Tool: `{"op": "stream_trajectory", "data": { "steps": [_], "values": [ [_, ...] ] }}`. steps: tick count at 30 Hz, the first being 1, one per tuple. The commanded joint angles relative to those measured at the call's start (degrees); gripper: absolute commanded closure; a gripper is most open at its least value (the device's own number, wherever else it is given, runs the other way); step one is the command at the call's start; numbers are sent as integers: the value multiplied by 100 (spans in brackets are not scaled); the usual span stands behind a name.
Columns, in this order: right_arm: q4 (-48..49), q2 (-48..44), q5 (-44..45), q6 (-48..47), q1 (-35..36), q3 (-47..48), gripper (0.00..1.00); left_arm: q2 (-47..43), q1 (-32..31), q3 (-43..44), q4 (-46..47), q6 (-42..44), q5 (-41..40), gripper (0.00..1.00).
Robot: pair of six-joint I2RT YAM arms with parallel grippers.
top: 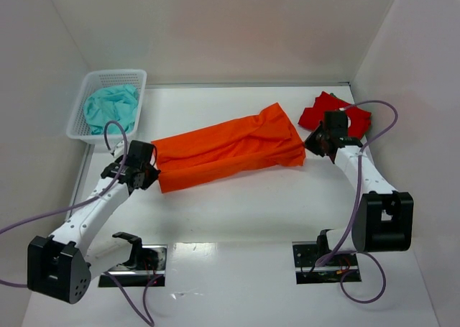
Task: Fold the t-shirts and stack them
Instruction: Fold the other side of the tshirt into a rectangle
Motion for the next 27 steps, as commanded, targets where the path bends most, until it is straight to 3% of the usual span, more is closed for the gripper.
{"op": "stream_trajectory", "data": {
  "steps": [1,10,18,27],
  "values": [
    [-242,-272,417,-40,-52,-17,100,180,-4,-87,-113,206,30,100],
    [57,527,532,-146,-52,439,100,1156,-4,212,173,295,-238,100],
    [368,1834,303,-198,-52,1327,100,2054,-4,505,309,242,-493,100],
    [825,2548,-48,-304,1,1749,98,2803,119,987,652,381,-599,100]
  ]
}}
